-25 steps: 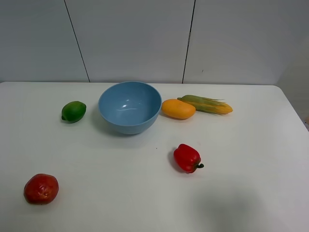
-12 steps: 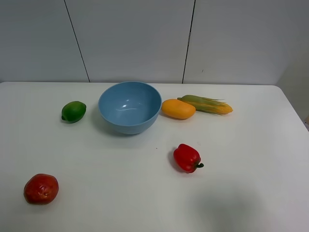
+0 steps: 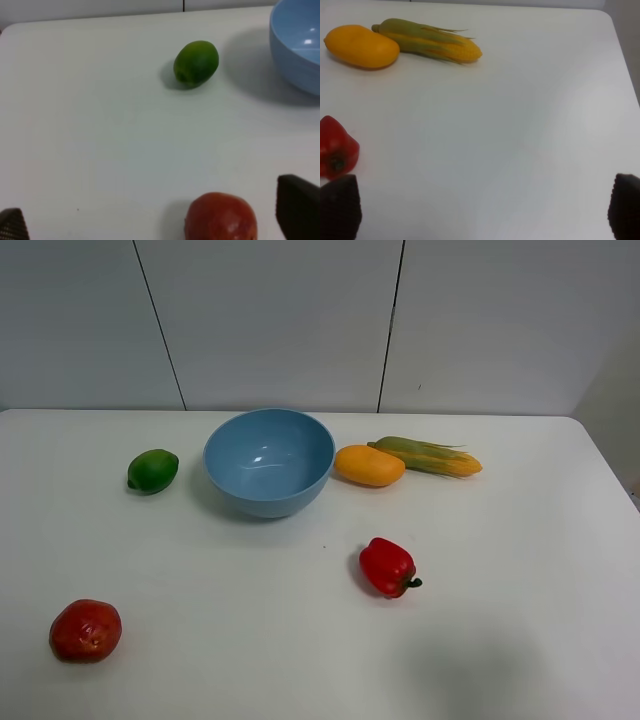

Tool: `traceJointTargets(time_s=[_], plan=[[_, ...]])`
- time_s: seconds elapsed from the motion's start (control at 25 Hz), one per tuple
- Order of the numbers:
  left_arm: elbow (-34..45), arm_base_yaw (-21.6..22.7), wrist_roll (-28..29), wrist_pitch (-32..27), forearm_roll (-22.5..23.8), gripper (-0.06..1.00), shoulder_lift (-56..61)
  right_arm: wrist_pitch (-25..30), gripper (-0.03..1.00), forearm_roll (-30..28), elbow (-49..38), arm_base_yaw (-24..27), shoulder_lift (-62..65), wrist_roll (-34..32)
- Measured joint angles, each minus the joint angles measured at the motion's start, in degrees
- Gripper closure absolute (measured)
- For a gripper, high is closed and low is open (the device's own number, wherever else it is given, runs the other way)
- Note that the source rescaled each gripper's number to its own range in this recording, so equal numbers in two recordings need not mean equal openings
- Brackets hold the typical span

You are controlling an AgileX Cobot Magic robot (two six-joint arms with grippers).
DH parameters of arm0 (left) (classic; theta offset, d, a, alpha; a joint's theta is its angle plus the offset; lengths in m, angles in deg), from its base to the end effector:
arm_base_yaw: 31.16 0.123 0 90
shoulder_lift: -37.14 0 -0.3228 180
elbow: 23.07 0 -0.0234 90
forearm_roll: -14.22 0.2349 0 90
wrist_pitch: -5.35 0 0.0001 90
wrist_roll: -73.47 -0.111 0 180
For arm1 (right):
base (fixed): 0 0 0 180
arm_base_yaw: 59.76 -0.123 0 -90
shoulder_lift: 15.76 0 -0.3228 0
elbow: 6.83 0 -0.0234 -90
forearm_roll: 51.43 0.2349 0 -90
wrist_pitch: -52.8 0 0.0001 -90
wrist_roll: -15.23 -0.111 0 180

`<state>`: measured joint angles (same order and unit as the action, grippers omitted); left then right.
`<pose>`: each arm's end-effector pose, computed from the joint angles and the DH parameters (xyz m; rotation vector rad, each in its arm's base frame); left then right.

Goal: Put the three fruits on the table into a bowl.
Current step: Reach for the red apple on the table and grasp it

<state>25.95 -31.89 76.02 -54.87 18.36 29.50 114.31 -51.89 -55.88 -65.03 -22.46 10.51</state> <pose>-0.0376 0.0074 0.2645 -0.0351 2.0379 0.0505 -0.0407 -0.0045 0.2613 -0.0093 2.0480 0.0991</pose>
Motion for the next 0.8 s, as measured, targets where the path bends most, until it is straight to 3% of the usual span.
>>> traceJointTargets(time_s=[0.16,0.48,0.8], plan=[[-0.53,0.00,0.00,0.46,-0.11,-0.06,-10.07,0.00,-0.03,0.00,0.00,0.00,0.00,0.00],[-2.42,0.00,0.00,12.61,-2.98,-0.06,-41.04,0.00,-0.03,0.00,0.00,0.00,0.00,0.00],[-2.43,0.00,0.05,14.50,-6.88,-0.06,-62.65,0.00,-0.03,0.00,0.00,0.00,0.00,0.00]])
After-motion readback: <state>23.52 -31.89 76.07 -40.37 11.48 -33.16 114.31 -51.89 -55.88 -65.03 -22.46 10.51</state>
